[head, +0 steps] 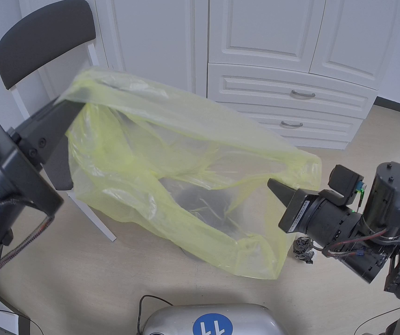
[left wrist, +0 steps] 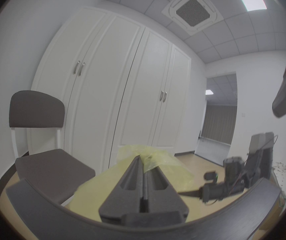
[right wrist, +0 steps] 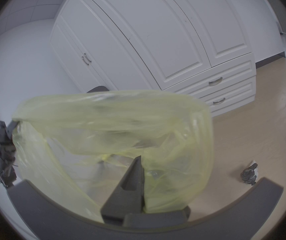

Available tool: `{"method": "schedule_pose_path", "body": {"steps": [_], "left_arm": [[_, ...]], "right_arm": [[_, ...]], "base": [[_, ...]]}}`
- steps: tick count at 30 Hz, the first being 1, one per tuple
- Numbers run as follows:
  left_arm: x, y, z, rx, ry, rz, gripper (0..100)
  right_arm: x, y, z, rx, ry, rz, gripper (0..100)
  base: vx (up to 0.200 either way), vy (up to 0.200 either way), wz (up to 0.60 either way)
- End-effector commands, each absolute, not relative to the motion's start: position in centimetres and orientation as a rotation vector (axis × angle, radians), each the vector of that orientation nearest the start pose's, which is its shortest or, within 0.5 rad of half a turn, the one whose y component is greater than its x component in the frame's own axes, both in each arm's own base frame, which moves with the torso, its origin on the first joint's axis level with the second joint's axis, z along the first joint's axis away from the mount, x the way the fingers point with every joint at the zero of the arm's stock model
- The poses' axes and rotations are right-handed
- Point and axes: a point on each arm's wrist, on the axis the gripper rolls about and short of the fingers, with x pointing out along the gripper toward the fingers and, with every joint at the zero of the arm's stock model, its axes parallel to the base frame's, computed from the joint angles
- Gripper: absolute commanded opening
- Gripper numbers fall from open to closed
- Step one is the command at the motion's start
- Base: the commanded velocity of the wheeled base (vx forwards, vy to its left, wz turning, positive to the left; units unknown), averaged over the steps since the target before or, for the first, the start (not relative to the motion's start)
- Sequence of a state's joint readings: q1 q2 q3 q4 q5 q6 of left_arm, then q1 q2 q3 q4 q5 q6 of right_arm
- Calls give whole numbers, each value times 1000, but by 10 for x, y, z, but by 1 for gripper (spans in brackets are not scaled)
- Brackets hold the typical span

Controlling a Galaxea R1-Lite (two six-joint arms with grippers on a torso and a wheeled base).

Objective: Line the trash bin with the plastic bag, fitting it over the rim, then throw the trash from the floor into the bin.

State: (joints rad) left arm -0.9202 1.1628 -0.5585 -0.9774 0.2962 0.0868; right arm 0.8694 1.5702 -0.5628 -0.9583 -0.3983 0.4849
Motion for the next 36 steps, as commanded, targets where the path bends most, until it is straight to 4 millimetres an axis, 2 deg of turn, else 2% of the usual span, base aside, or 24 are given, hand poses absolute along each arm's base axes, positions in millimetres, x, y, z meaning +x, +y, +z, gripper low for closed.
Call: {"method": "schedule_pose_path", "body": {"steps": [1,10,14,19,24,30,36], "left_arm": [[111,-129,264,-89,-274,-585,0],[130,-141,239,-9,-161,-551,0],[137,-142,229,19,-123,-528,0],[156,-140,216,57,-70,-464,0],[164,-130,216,68,-70,-402,0],[164,-122,217,97,-84,-370,0],[164,-118,219,98,-94,-355,0]], "right_arm": [[163,179,215,496,86,464,0],[153,167,239,495,76,407,0],[150,164,243,490,71,408,0],[151,163,242,447,57,357,0],[151,162,239,389,46,310,0],[147,159,233,302,43,272,0],[139,155,215,161,71,281,0]], "base": [[0,0,0],[0,0,0],[0,0,0],[0,0,0],[0,0,0],[0,0,0],[0,0,0]]}}
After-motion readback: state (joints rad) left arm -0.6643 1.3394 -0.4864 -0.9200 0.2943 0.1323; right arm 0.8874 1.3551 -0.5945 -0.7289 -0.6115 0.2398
